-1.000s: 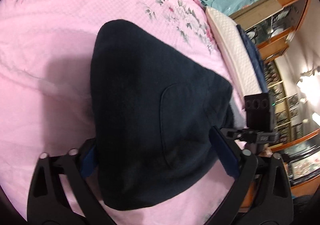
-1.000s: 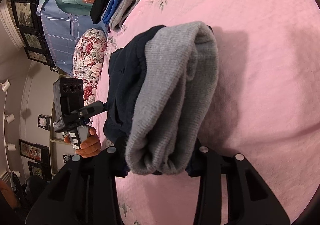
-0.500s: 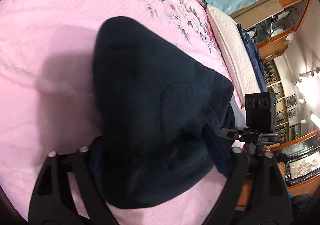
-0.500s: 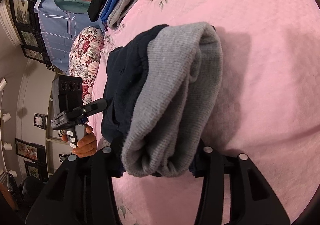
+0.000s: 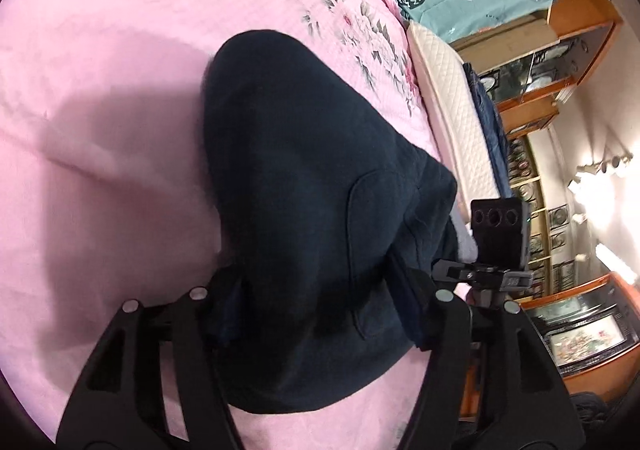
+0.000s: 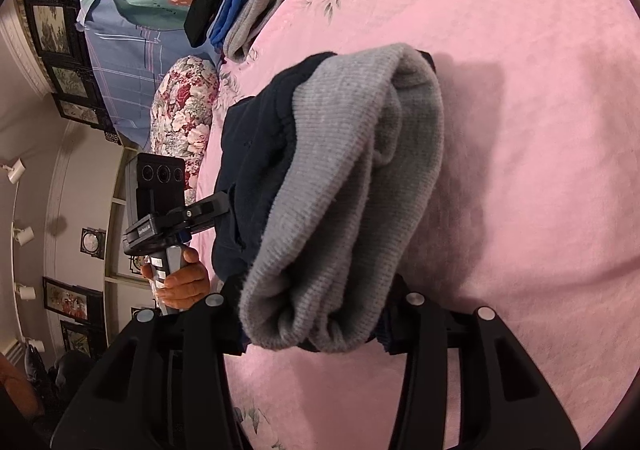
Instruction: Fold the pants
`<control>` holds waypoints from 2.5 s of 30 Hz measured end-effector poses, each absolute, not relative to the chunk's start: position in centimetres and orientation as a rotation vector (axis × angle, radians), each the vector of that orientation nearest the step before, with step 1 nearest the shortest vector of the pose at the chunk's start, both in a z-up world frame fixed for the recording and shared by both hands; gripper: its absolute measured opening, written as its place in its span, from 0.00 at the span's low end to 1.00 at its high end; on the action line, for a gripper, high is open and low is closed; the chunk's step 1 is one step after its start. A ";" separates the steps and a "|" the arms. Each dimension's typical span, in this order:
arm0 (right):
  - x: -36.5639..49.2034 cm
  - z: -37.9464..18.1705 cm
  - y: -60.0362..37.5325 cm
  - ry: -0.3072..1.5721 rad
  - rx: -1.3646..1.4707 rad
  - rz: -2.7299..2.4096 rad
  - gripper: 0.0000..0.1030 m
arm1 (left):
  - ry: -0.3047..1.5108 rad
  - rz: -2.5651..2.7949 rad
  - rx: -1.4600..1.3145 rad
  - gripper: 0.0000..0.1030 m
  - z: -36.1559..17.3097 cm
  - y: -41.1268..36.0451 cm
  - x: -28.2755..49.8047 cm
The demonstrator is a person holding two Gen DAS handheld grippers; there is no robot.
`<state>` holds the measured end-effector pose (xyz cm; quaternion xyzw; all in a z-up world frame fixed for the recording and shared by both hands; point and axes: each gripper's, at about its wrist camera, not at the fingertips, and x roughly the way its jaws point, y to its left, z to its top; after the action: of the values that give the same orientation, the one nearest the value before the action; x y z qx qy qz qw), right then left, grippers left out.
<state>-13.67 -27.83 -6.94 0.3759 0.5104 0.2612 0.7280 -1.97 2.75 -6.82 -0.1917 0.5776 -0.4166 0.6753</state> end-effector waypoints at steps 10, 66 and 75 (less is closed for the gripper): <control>-14.2 -6.9 -28.0 1.079 0.800 0.577 0.41 | 1.237 -0.907 -0.327 0.39 -5.7 1.2 -3.0; 13.0 23.7 -13.0 0.551 0.096 0.256 0.94 | 0.528 -0.106 0.050 0.98 21.2 8.2 14.8; -4.4 14.0 -12.0 0.334 0.016 0.178 0.99 | 0.462 -0.123 0.105 0.98 13.5 5.6 -1.8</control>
<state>-4.42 -12.03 14.04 0.0078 0.1662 0.0883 0.9821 -1.77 5.55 13.54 0.0522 0.2288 -0.0607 0.9702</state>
